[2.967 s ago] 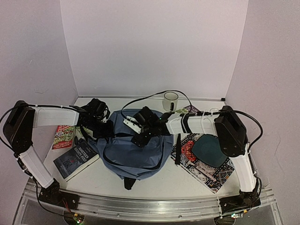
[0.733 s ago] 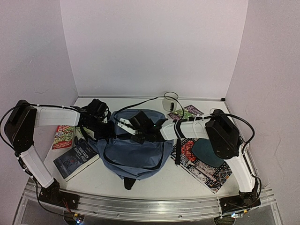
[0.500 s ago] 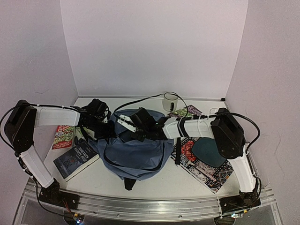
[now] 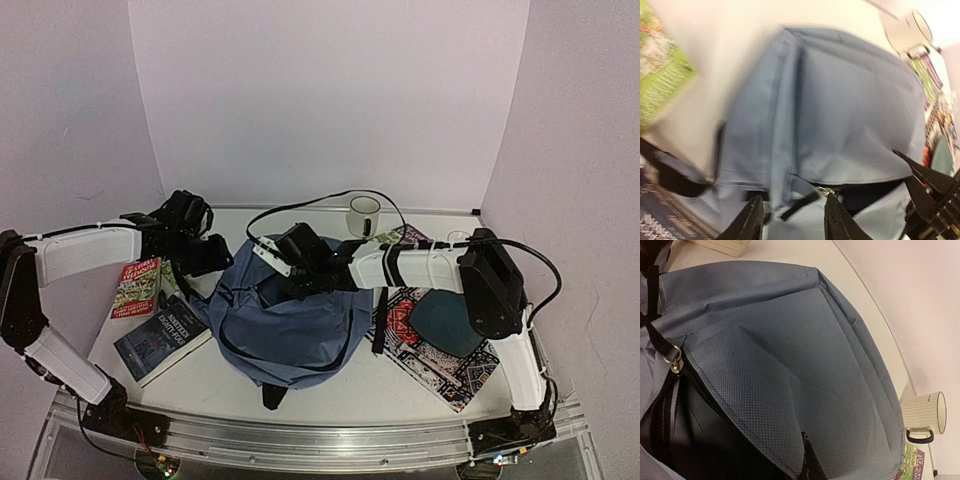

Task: Pack the student bag
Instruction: Pick up the lower front pocket of the student bag, then pick up the seal at the center of the board.

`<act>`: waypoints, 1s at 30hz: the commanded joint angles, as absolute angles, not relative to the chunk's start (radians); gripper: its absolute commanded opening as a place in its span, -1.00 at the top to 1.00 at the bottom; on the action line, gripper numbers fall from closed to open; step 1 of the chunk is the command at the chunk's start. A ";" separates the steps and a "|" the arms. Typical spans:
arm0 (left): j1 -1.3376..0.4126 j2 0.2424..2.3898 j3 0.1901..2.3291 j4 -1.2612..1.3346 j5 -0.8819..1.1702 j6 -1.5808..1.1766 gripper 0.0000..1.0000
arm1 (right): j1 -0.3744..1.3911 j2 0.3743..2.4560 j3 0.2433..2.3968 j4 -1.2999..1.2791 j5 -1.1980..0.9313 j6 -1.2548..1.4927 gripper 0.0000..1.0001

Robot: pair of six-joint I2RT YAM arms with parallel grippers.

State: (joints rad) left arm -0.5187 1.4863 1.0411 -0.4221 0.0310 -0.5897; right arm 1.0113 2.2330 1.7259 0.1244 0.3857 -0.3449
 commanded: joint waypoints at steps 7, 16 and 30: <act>-0.386 1.433 1.014 -0.592 -0.187 -0.570 0.08 | 1.018 2.151 1.790 0.045 0.356 -0.179 1.00; -0.255 1.561 1.033 -0.655 -0.179 -0.435 0.15 | 1.018 2.144 1.773 0.042 0.335 -0.159 1.00; -0.183 1.795 1.149 -0.670 -0.159 -0.305 0.29 | 1.019 2.146 1.772 0.042 0.316 -0.156 1.00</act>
State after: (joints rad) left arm -0.1941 1.7529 1.0898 -0.6631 -0.1574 -0.3572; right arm 1.0107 2.2284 1.7473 0.0490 0.3274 -0.1699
